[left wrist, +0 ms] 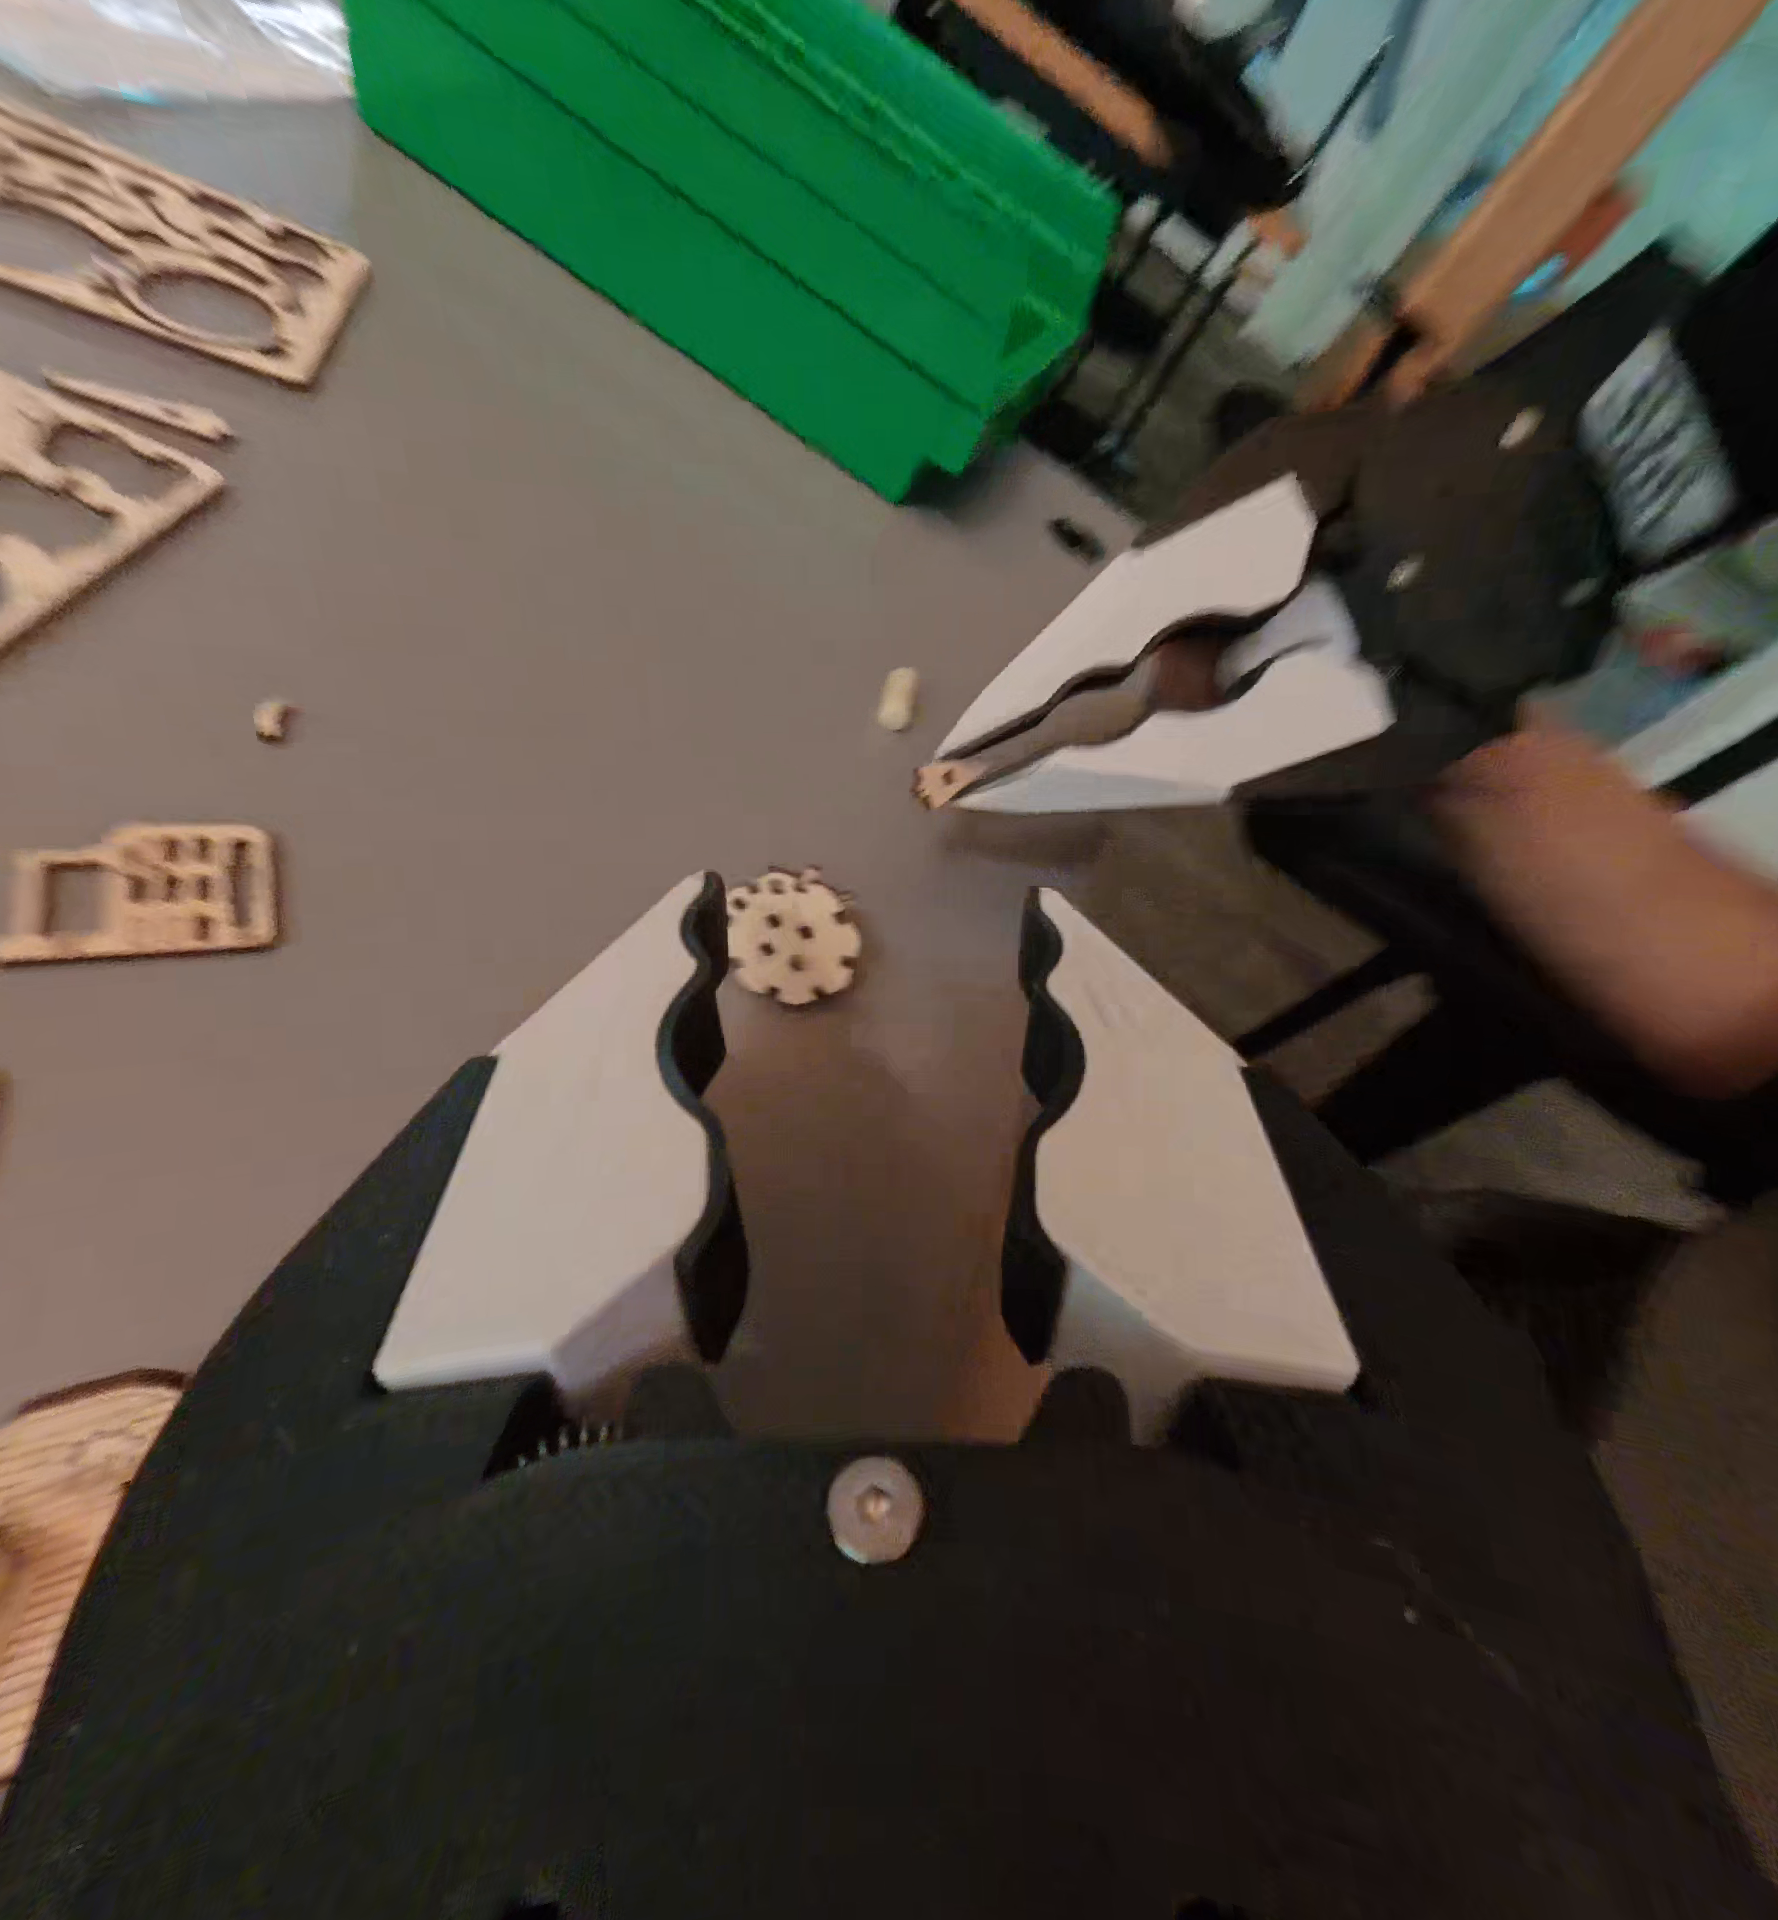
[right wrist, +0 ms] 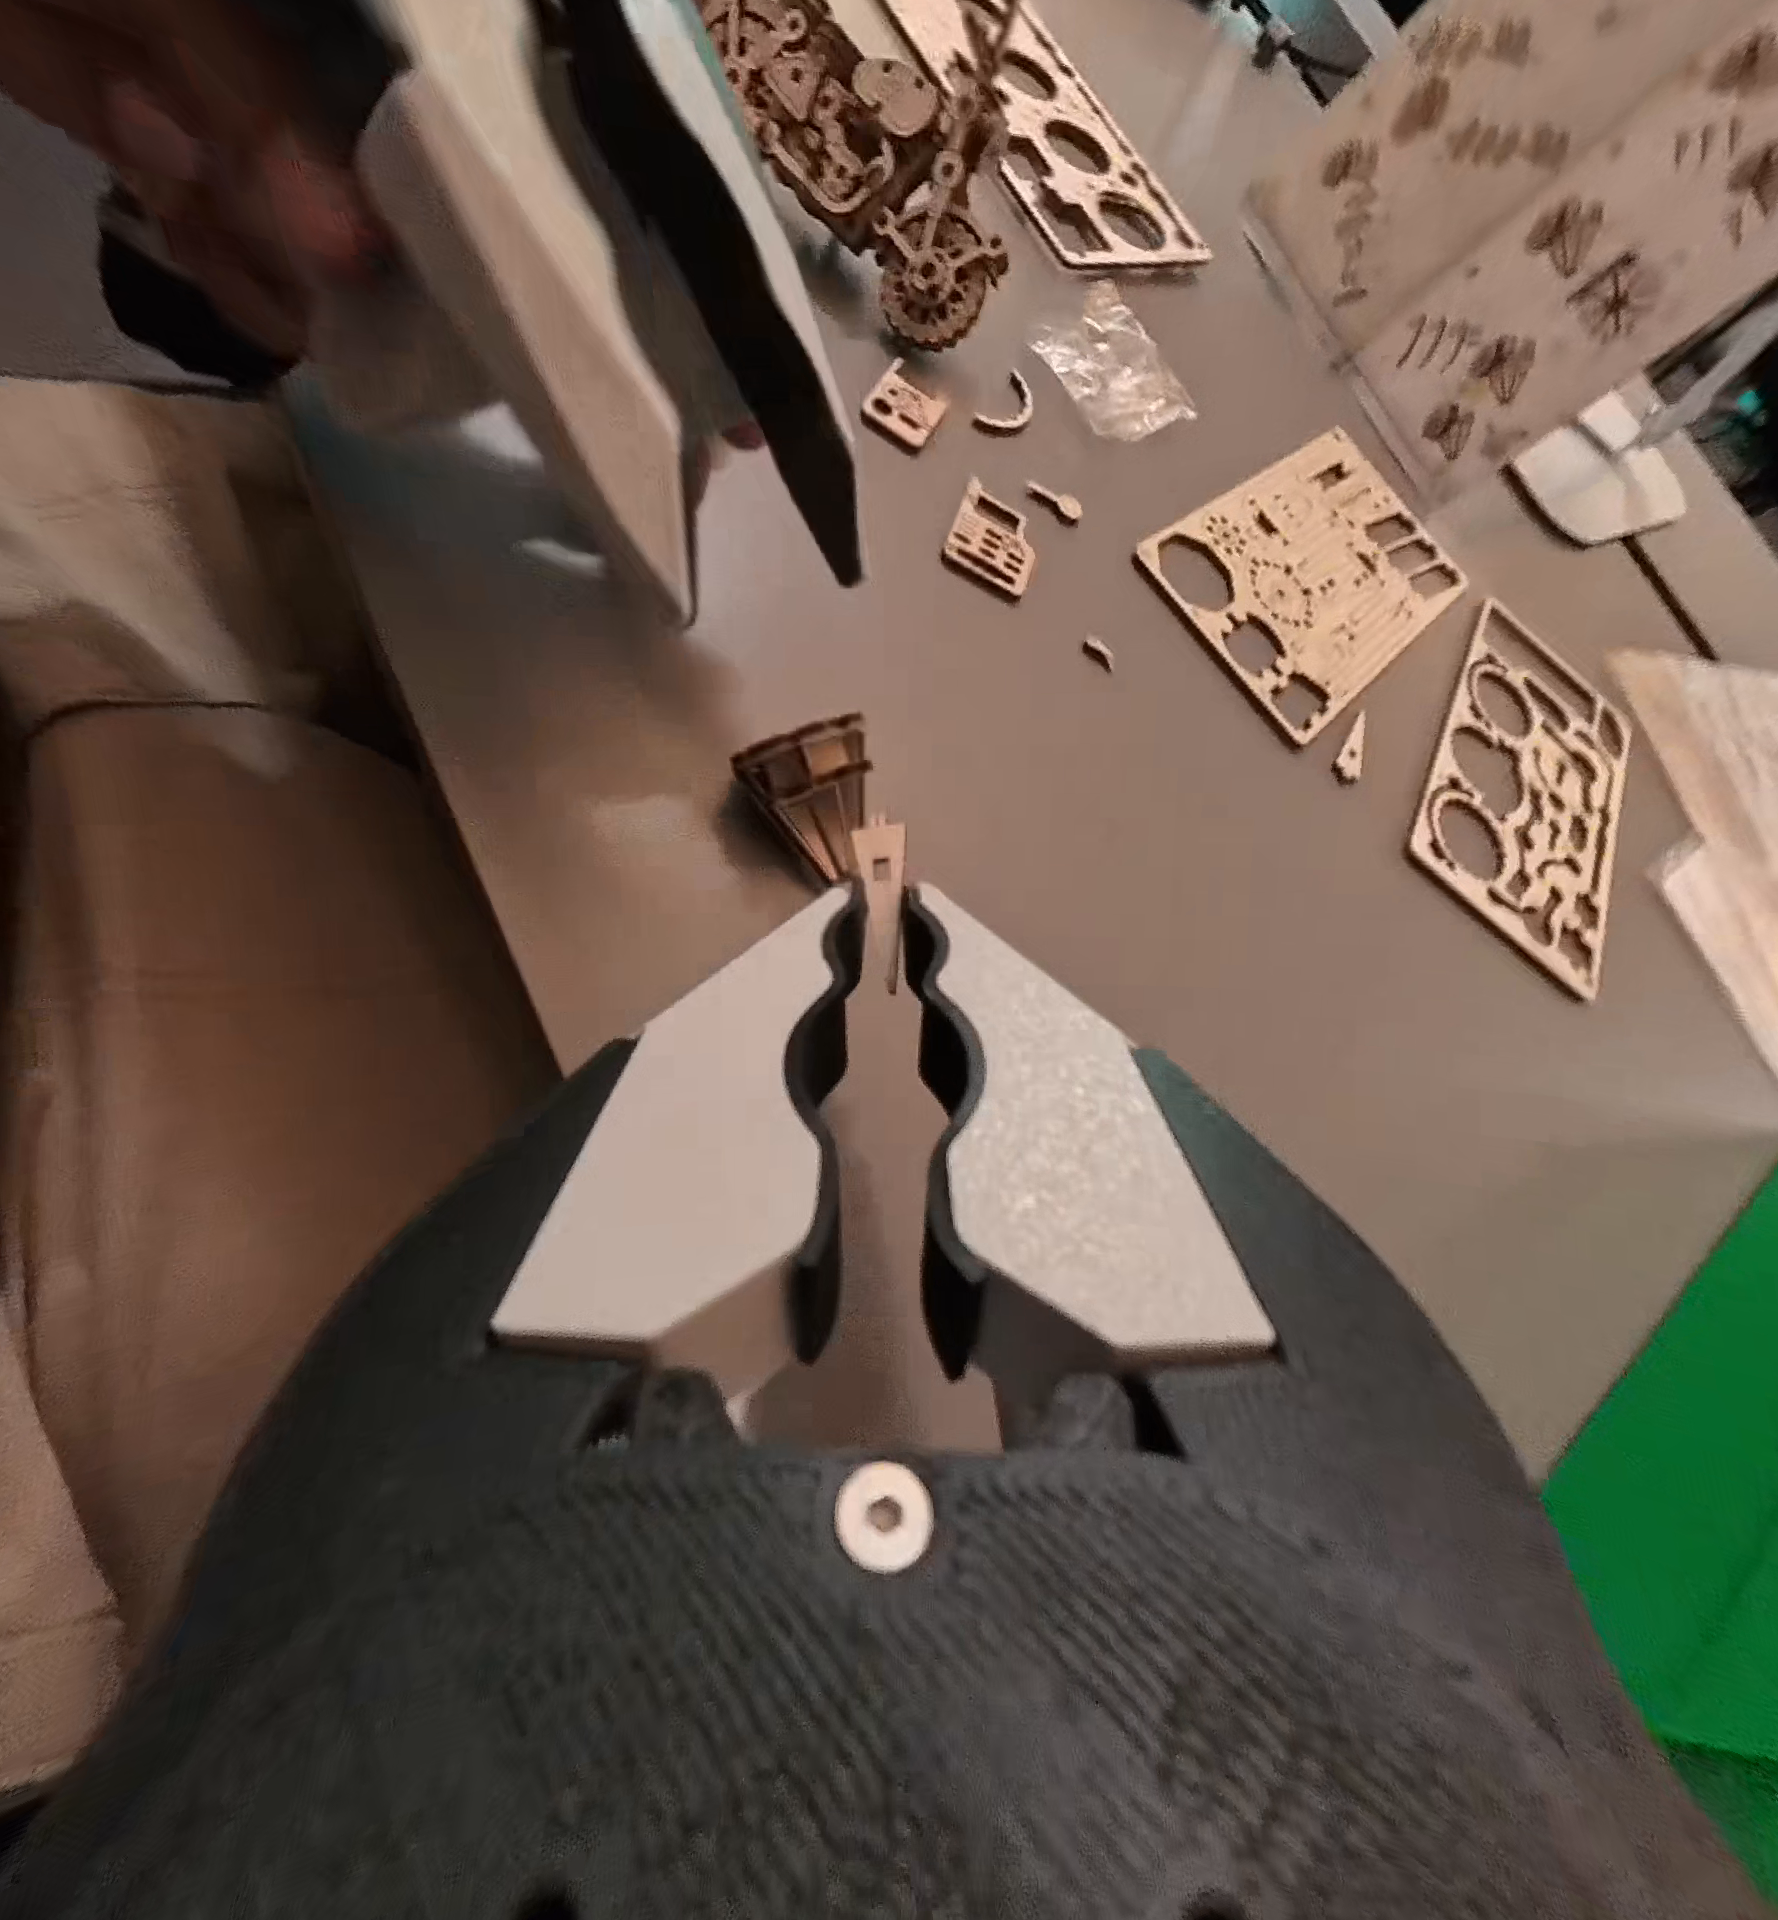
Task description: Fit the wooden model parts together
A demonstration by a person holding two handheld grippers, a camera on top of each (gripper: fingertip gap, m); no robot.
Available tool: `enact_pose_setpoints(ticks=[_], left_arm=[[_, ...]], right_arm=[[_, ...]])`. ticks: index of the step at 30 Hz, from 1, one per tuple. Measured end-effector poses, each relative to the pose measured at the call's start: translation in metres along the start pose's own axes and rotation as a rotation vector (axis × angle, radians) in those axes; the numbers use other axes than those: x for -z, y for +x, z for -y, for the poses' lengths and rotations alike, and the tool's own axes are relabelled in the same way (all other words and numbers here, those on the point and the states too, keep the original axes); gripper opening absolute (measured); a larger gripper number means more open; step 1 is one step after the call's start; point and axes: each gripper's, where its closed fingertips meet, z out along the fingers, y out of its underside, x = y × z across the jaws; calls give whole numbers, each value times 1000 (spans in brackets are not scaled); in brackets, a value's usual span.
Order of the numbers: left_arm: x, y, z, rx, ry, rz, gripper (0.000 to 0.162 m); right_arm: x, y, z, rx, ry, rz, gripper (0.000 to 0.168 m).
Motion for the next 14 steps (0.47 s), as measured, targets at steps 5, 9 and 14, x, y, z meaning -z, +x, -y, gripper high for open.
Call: enact_pose_setpoints(ticks=[5,9,14], left_arm=[[-17,-13,-17,-348,-168,222,59],[-26,-22,-27,-391,-310,268,58],[-27,-32,-32,-418,-344,277,40]], right_arm=[[1,5,0,-75,35,5,5],[1,3,1,-110,55,28,5],[1,2,3,-136,83,54,5]])
